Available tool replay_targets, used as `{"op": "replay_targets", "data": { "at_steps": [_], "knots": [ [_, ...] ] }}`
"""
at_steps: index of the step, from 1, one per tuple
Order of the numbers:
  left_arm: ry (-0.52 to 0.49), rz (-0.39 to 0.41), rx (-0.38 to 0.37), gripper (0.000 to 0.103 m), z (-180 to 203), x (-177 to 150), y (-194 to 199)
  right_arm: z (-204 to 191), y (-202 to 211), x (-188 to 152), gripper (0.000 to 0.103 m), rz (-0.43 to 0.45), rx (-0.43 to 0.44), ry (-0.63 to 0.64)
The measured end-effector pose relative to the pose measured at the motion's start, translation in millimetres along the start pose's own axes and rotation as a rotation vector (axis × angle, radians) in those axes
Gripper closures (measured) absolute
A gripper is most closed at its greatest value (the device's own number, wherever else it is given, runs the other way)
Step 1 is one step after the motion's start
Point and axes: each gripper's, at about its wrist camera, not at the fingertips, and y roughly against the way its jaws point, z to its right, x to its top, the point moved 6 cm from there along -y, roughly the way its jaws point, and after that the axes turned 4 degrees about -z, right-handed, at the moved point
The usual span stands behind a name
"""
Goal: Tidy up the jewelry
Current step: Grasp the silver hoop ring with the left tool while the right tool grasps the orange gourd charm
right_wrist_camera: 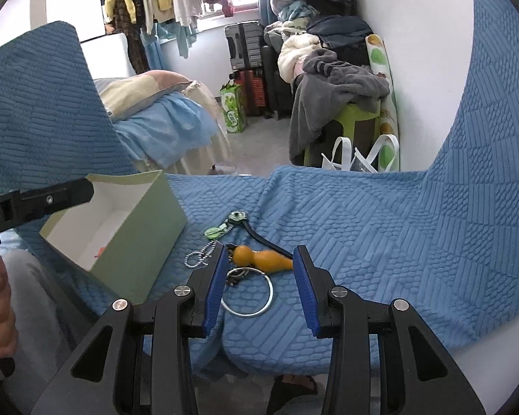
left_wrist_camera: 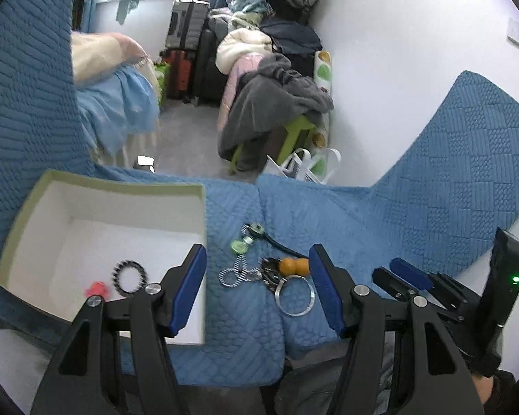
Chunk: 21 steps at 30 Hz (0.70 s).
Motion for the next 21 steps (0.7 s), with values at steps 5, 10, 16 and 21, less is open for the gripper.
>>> {"op": "replay_targets", "data": {
  "at_steps": [5,10,16,21],
  "knots": [
    [0.006,-0.026,-0.032,0.042,7,-10,-15,17,-8,-5,0.066,-0.008,0.030,-0.018],
    [0.017,-0.101,-0.051,0.053,12,-25,-41,27,-33,-11,0.066,-0.074,0.087,-0.033],
    [0.020,-0.204,-0.060,0.065,15,-43,-75,29,-67,-8,0.066,-0.146,0.155,0.016],
    [0.038,-0.260,-0.085,0.071,17,-53,-94,27,-98,-6,0.067,-0.208,0.197,0.065]
  ]
}}
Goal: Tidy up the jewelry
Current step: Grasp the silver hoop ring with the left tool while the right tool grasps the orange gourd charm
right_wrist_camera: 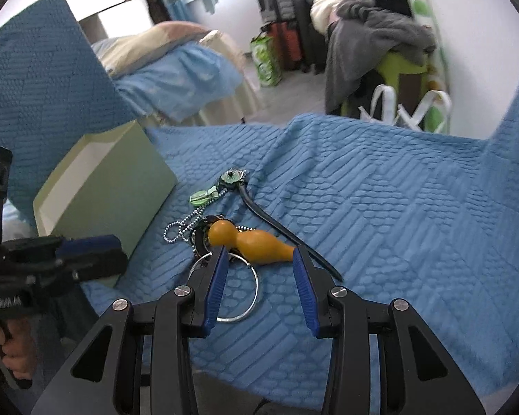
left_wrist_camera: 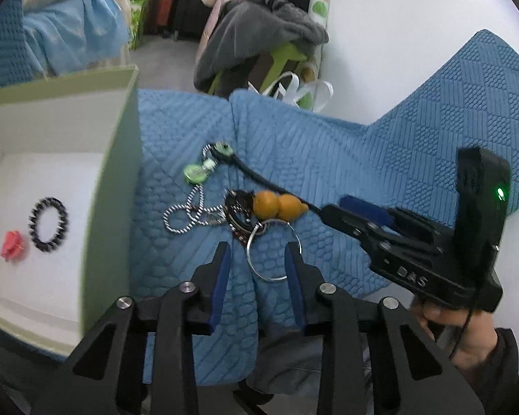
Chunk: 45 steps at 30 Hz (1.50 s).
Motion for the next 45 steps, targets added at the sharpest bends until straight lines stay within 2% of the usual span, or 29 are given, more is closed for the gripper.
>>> {"op": "replay_targets", "data": {
  "at_steps": [7,16,26,32,37,38,39,40,45],
  "knots": [
    [-0.005,-0.051,0.010,0.071,0,-5,-24,1,-34,9,0.067,-0.072,0.008,0.099],
    [0.033,-0.095,0.024,0.071,-11,-5,-49,-4,-54,12,0.067,-0.115,0.050,0.213],
    [0.031,-0.106,0.032,0.071,-12,-7,-61,-9,-61,6,0.064,-0.141,0.057,0.246],
    [0.016,-0.093,0.052,0.079,-12,-5,-65,-7,-61,6,0.064,-0.147,0.057,0.248],
    [-0.007,-0.068,0.062,0.079,-10,-2,-68,-7,-60,5,0.065,-0.152,0.061,0.233],
    [-0.015,-0.066,0.067,0.082,-10,-1,-68,-7,-60,5,0.065,-0.152,0.061,0.229],
    [-0.026,-0.068,0.079,0.093,-9,-1,-69,-7,-59,5,0.065,-0.151,0.059,0.228],
    [-0.038,-0.070,0.092,0.097,-8,-1,-71,-7,-59,5,0.065,-0.150,0.058,0.226],
    [-0.061,-0.065,0.089,0.100,-1,1,-64,-7,-58,3,0.065,-0.149,0.059,0.220]
  ]
}}
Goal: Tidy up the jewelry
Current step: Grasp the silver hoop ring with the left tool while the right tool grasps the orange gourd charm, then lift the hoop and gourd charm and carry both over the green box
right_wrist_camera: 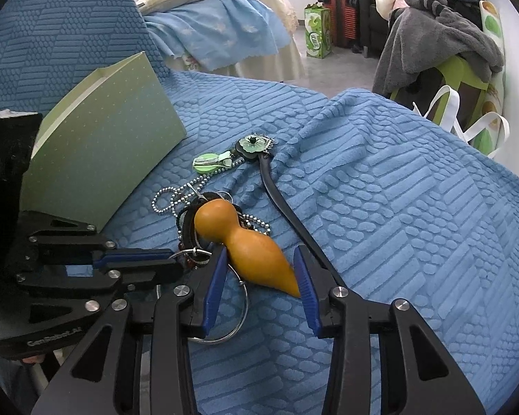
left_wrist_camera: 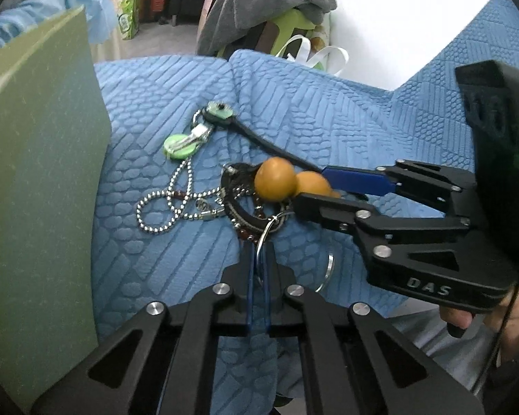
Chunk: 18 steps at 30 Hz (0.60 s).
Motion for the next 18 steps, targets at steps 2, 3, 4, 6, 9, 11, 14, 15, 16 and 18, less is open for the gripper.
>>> {"op": "replay_targets", "data": {
  "at_steps": [2,3,4,6,9,11,14,15,16,18],
  "knots": [
    [0.002,0.001,-0.008,0.100,0,0,7,1,1,0,0.065,0.002,0.003,-0.008],
    [0.006,-0.001,-0.018,0.100,-1,0,11,1,2,1,0.065,0.005,0.005,-0.012],
    [0.006,0.001,-0.022,0.100,-1,0,15,2,2,1,0.065,0.006,0.006,-0.017],
    [-0.003,0.014,-0.018,0.100,0,2,23,3,2,2,0.059,0.005,0.004,-0.026],
    [0.004,0.029,-0.032,0.100,0,4,34,4,1,3,0.053,0.004,-0.001,-0.028],
    [-0.011,0.036,-0.015,0.100,-1,5,39,2,0,4,0.053,0.001,0.006,-0.019],
    [-0.019,0.045,0.000,0.100,-2,5,45,-2,-2,5,0.053,-0.001,0.001,0.003],
    [-0.017,0.047,0.000,0.100,-3,5,46,-3,-4,5,0.053,-0.004,-0.003,0.009],
    [-0.016,0.050,0.001,0.100,-4,4,48,-4,-5,6,0.053,-0.005,-0.006,0.013],
    [-0.009,0.052,-0.001,0.100,-7,3,49,-6,-8,5,0.056,-0.013,-0.010,0.023]
  ]
}}
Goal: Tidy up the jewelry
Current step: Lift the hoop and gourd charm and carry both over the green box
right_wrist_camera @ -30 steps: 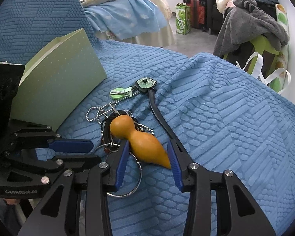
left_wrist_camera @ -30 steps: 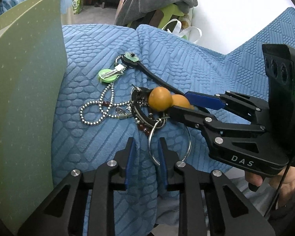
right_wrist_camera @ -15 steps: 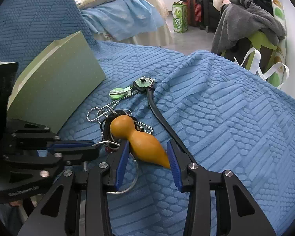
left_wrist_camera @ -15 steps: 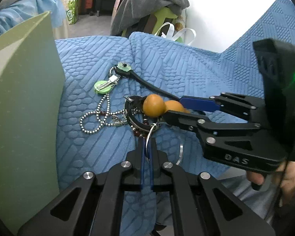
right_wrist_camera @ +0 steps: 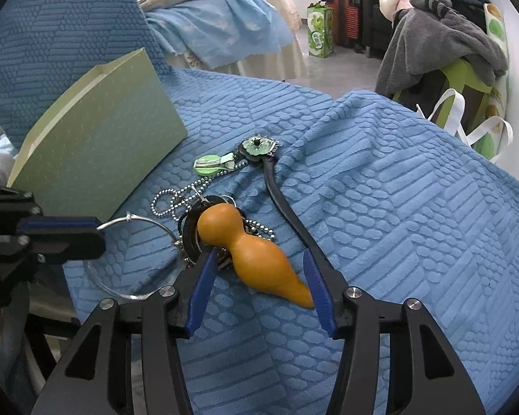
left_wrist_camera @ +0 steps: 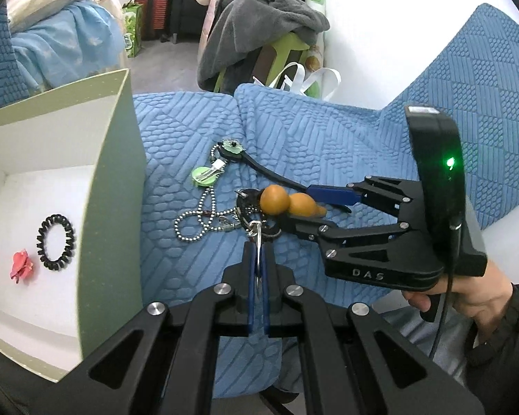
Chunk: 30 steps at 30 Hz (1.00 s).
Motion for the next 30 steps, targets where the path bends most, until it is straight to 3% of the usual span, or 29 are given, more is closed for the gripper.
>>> {"op": "replay_targets", "data": {
  "at_steps": [3,11,19,30],
  "knots": [
    [0.006,0.002,-0.012,0.101,-1,0,1,-5,0,1,0.073,0.008,-0.008,0.018],
    [0.026,0.007,-0.036,0.101,-2,1,6,-10,13,-7,0.073,0.015,-0.078,-0.057],
    [0.033,0.027,-0.069,0.101,2,4,18,-5,44,-24,0.073,0.066,-0.133,-0.289],
    [0.013,0.065,-0.083,0.101,4,16,47,-9,92,-32,0.073,0.140,-0.249,-0.458]
  ]
}}
